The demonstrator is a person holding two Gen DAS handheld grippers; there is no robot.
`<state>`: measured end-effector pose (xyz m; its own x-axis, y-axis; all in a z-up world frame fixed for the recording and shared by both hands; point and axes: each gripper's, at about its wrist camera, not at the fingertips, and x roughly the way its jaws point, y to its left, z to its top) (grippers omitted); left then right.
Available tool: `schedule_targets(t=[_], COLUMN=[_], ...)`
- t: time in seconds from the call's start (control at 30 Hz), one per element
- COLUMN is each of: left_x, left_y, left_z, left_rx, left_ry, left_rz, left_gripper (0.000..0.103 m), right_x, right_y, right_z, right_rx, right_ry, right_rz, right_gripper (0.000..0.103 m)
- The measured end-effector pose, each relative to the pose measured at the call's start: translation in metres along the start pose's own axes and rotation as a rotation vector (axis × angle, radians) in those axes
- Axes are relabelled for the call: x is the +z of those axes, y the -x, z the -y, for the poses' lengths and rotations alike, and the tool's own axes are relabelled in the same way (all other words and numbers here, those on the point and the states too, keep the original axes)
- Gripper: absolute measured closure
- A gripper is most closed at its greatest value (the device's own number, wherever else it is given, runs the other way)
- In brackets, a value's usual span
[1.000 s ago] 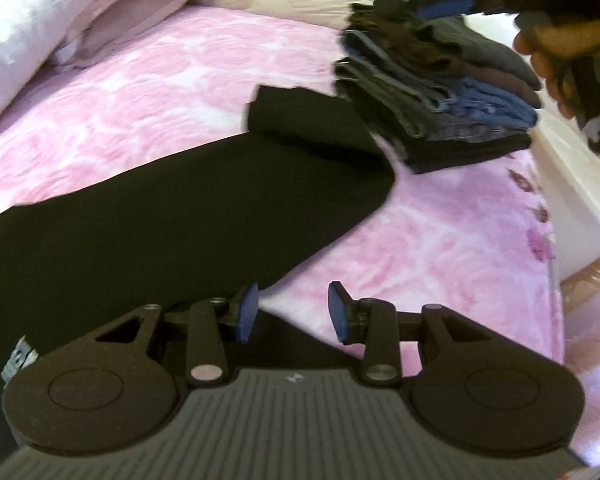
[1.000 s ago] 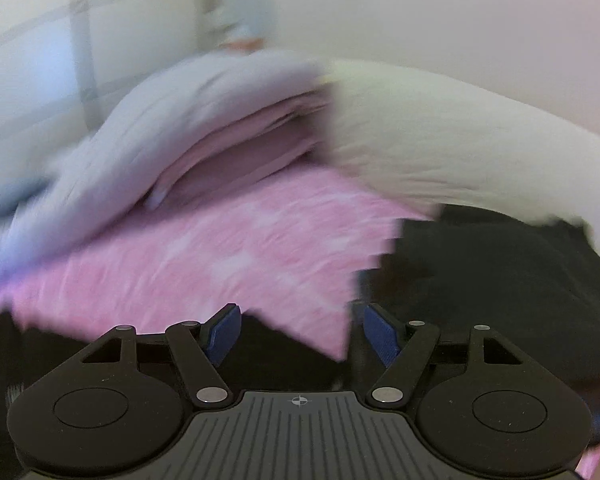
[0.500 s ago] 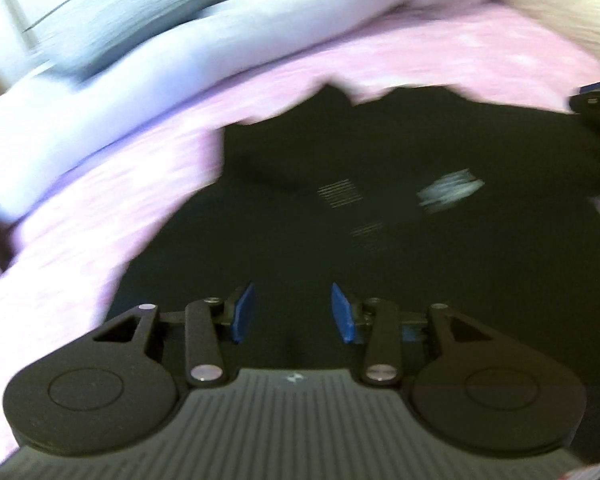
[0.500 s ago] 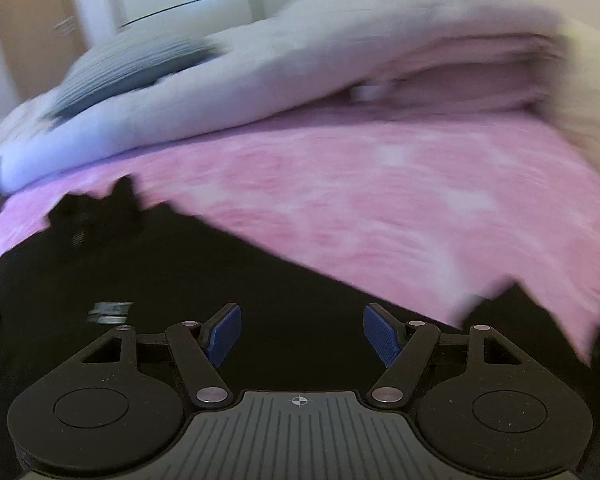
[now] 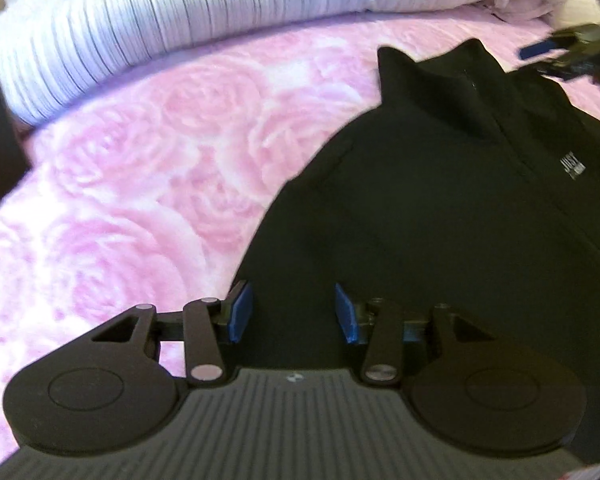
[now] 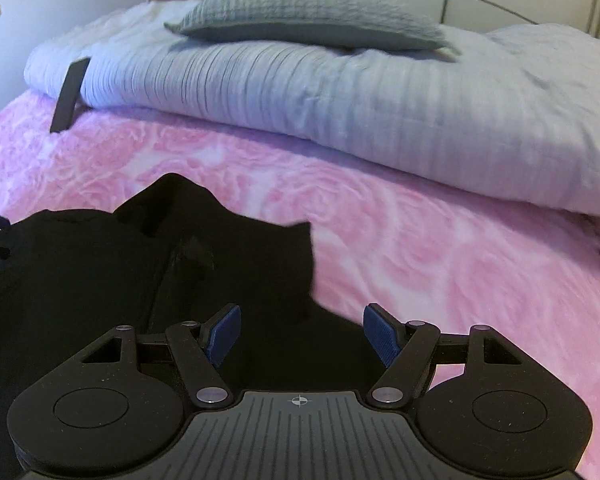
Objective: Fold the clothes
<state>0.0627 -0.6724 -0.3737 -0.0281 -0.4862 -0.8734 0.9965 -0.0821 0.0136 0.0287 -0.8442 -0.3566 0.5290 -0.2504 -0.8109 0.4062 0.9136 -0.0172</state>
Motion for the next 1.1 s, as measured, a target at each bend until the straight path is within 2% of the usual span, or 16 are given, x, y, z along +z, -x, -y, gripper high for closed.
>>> schedule_targets(t=[0.17, 0.37, 0.4, 0.43, 0.47, 0.5, 0.53, 0.57, 0.67, 0.8, 0.93, 1.0, 1.1], left_x=[-0.005, 0.003, 0.004, 0.006, 0.006, 0.007, 0.008, 0.009, 0.011, 0.019, 0.033, 0.039, 0.042], left_y=[-0.015, -0.026, -0.027, -0.027, -0.027, -0.027, -0.025, -0.023, -0.012, 0.007, 0.021, 0.019, 0.006], left_z=[-0.027, -0.049, -0.047, -0.045, -0.041, -0.038, -0.036, -0.033, -0.035, -0.055, -0.081, -0.097, -0.107], left_rx=[-0.084, -0.093, -0.097, -0.102, -0.115, -0.119, -0.109, -0.099, -0.063, -0.035, 0.035, 0.051, 0.099], left_ry=[0.001, 0.011, -0.001, -0.013, -0.037, -0.055, -0.064, -0.073, -0.063, -0.017, 0.011, 0.058, 0.084], left_rz=[0.001, 0.004, 0.000, -0.005, -0.008, -0.010, -0.006, -0.002, 0.035, 0.085, 0.127, 0.123, 0.087], left_gripper=[0.062, 0.062, 0.065, 0.076, 0.082, 0.096, 0.101, 0.101, 0.101, 0.100, 0.100, 0.099, 0.091], right_x=[0.006, 0.012, 0.014, 0.016, 0.017, 0.019, 0.020, 0.022, 0.027, 0.041, 0.058, 0.067, 0.080], right_y=[-0.038, -0.041, -0.040, -0.039, -0.039, -0.038, -0.037, -0.036, -0.034, -0.038, -0.045, -0.049, -0.054], right_z=[0.001, 0.003, 0.003, 0.003, 0.003, 0.003, 0.003, 0.003, 0.002, -0.002, -0.008, -0.012, -0.016], right_rx=[0.013, 0.025, 0.026, 0.027, 0.028, 0.029, 0.029, 0.030, 0.033, 0.016, -0.009, -0.022, -0.040], right_ry=[0.033, 0.026, 0.023, 0.021, 0.019, 0.017, 0.014, 0.012, 0.005, -0.006, -0.019, -0.025, -0.035], right_rz=[-0.073, -0.081, -0.080, -0.078, -0.077, -0.076, -0.075, -0.074, -0.070, -0.040, -0.001, 0.019, 0.049], right_gripper=[0.032, 0.032, 0.039, 0.057, 0.070, 0.075, 0.082, 0.087, 0.091, 0.093, 0.093, 0.093, 0.091])
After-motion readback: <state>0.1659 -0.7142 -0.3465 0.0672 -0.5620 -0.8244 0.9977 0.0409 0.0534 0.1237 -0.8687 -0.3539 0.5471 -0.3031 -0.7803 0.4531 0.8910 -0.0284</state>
